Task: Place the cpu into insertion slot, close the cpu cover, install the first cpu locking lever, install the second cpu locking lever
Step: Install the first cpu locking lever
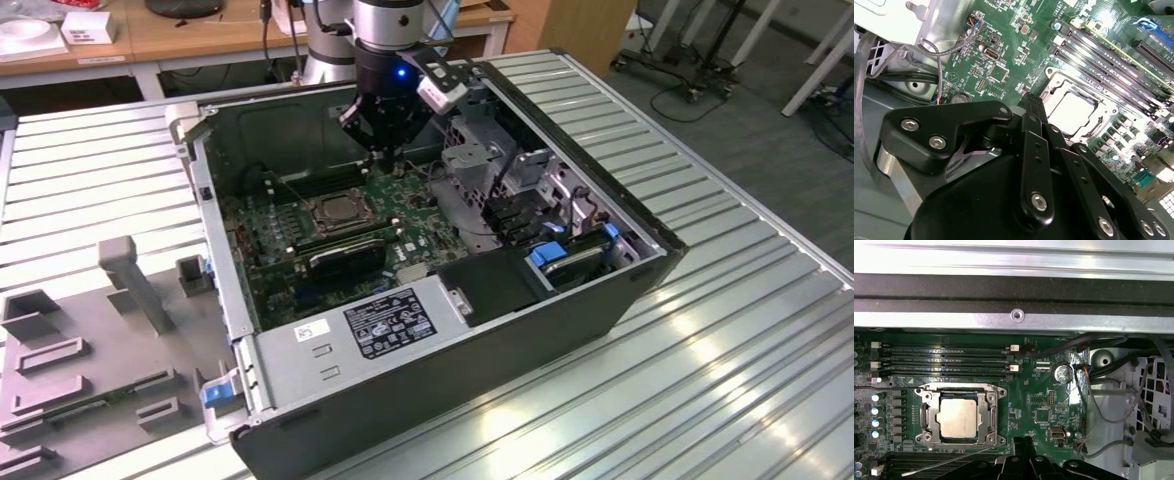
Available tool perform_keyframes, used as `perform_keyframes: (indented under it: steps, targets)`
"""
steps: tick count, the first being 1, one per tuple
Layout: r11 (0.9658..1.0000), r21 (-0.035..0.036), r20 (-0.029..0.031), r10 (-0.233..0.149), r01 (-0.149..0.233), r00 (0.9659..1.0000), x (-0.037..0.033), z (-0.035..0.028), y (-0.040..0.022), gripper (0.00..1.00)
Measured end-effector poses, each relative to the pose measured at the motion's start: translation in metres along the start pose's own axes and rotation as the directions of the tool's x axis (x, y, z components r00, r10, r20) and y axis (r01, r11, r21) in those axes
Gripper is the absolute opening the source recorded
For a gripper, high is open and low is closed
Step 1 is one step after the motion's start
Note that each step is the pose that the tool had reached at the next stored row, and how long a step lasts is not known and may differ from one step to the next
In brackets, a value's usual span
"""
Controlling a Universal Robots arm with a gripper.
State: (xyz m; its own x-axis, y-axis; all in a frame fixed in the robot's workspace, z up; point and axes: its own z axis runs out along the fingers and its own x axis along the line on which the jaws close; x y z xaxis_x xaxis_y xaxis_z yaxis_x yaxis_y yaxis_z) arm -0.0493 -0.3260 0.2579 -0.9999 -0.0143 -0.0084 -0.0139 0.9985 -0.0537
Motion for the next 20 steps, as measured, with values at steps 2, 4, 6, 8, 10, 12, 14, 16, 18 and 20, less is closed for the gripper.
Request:
perform_keyframes:
  steps: [2,4,6,8,10,12,14,16,18,20]
  targets:
    - [1.0,0.0037,0.001,0.0,0.0,1.0,0.0,0.0,0.0,0.11]
    - [1.0,0.0051,0.0013,0.0,0.0,1.0,0.0,0.0,0.0,0.11]
    - [1.0,0.0066,0.0017,0.0,0.0,1.0,0.0,0.0,0.0,0.11]
    - [1.0,0.008,0.0021,0.0,0.0,1.0,0.0,0.0,0.0,0.11]
    - [1.0,0.0094,0.0024,0.0,0.0,1.0,0.0,0.0,0.0,0.11]
    - [0.9999,0.0108,0.0028,0.0,0.0,1.0,0.0,0.0,0.0,0.11]
    - [0.9999,0.0123,0.0032,0.0,0.0,1.0,0.0,0.0,0.0,0.11]
    - [0.9999,0.0136,0.0036,0.0,0.0,1.0,0.0,0.0,0.0,0.11]
    - [0.9999,0.0151,0.0039,0.0,0.0,1.0,0.0,0.0,0.0,0.11]
    - [0.9999,0.0164,0.0043,0.0,0.0,1.0,0.0,0.0,0.0,0.11]
